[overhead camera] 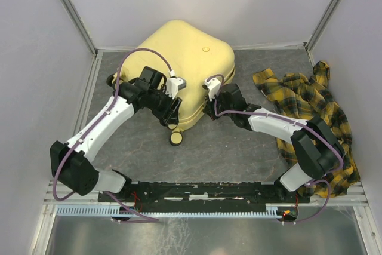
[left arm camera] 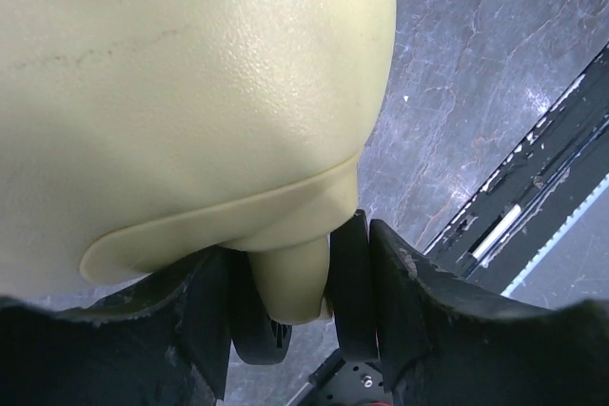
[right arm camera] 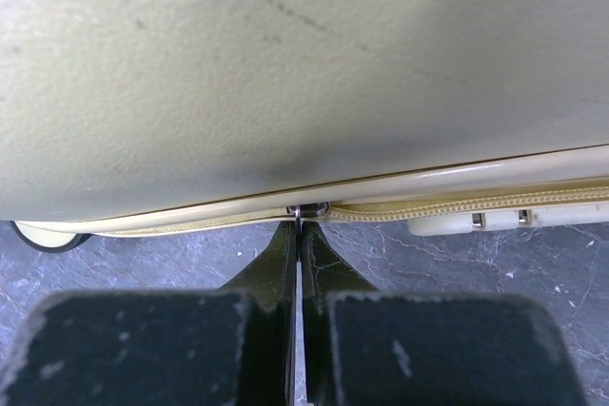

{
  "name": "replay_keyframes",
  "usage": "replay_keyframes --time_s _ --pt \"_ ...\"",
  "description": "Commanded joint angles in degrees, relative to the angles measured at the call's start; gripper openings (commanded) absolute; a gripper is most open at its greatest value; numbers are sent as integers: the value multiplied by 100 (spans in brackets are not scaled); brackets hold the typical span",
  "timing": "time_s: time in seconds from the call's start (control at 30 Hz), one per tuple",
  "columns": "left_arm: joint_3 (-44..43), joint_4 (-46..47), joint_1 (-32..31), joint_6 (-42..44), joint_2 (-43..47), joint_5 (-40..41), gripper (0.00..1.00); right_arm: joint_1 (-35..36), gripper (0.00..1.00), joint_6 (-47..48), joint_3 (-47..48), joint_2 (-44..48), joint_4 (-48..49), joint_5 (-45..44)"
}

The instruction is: Pack the luggage

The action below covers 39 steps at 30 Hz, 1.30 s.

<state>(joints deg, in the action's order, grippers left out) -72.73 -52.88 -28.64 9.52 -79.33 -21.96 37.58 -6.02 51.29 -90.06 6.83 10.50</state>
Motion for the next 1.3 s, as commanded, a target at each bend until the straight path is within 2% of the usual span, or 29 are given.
replay_keyframes --time_s 0.0,0.07,0.27,0.4,0.6,0.73,0.93,1.27 --pt "373 -88 -79 451 329 -155 10 22 2 276 211 103 405 -276" --pt "538 -254 -82 701 475 -252 3 -40 2 338 146 232 330 -264" --pt "957 -1414 -55 2363 722 -352 3 -345 2 507 -83 666 -29 -212" --pt "1262 -1862 -19 3110 1187 -309 3 -477 2 737 -404 1085 -266 -214" --pt "1555 -2465 144 4099 1572 431 3 -731 2 908 -898 1786 -562 -379" --pt "1600 -2577 783 4756 1697 931 3 -1040 2 1083 -1149 2262 -782 -417" --pt "1255 -2614 2137 5684 1321 981 3 -1642 2 1367 -1303 2633 -1042 -273" --pt "939 -2398 3148 6659 779 1347 3 -2090 2 1595 -1375 3059 -1455 -100"
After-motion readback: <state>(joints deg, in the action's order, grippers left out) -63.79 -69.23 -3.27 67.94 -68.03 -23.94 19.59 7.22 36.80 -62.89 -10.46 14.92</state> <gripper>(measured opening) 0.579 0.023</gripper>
